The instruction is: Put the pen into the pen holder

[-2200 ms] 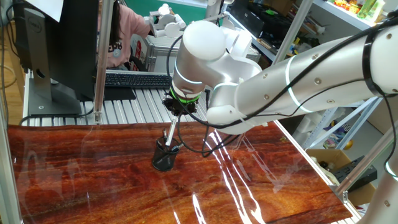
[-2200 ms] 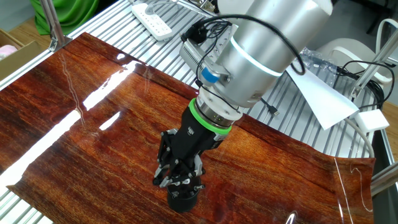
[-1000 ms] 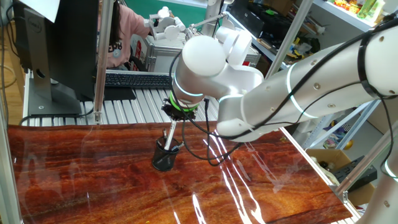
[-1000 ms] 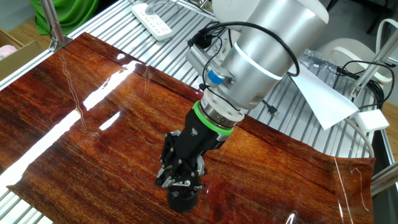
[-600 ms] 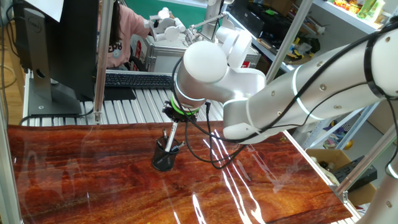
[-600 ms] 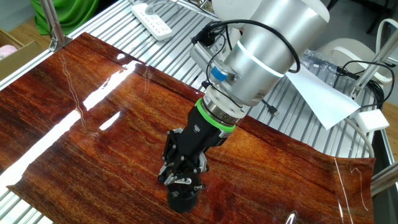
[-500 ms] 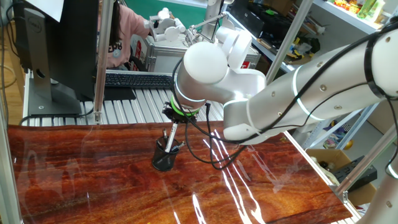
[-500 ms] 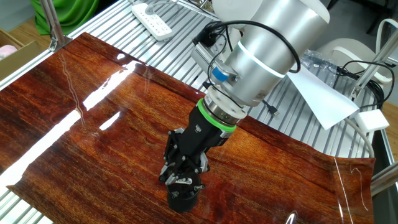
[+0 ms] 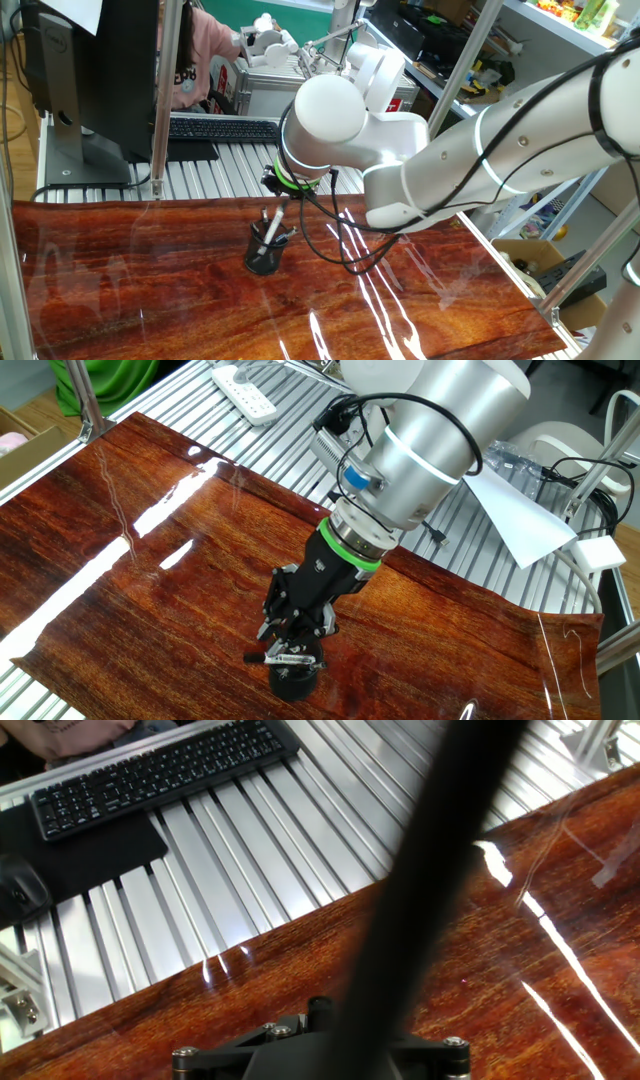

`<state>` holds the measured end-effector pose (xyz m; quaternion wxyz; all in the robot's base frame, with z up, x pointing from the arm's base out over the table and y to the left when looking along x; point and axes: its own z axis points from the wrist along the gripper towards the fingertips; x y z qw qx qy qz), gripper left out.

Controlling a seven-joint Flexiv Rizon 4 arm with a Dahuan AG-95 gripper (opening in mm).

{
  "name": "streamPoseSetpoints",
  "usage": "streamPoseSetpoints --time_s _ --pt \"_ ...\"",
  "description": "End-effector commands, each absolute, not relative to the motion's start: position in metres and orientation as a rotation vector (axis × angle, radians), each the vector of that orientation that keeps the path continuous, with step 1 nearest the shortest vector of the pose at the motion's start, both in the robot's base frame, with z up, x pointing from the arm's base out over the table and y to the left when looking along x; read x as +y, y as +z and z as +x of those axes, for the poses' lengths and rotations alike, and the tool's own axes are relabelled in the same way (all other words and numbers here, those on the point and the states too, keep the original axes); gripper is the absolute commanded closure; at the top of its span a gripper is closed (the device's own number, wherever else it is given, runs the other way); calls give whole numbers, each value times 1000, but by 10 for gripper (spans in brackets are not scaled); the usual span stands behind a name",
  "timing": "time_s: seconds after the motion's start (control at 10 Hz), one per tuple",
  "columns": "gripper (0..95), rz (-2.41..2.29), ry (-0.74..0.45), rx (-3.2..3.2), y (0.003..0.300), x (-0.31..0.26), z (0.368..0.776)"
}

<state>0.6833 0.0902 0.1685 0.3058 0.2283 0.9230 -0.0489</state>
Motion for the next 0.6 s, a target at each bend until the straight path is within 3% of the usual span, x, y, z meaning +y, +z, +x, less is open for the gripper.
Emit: streamPoseSetpoints --time_s 0.1,0.5,0.6 --pt "570 603 -131 2443 167 91 682" --pt "570 595 -150 2524 176 86 678" --pt "760 590 -146 2560 181 83 676"
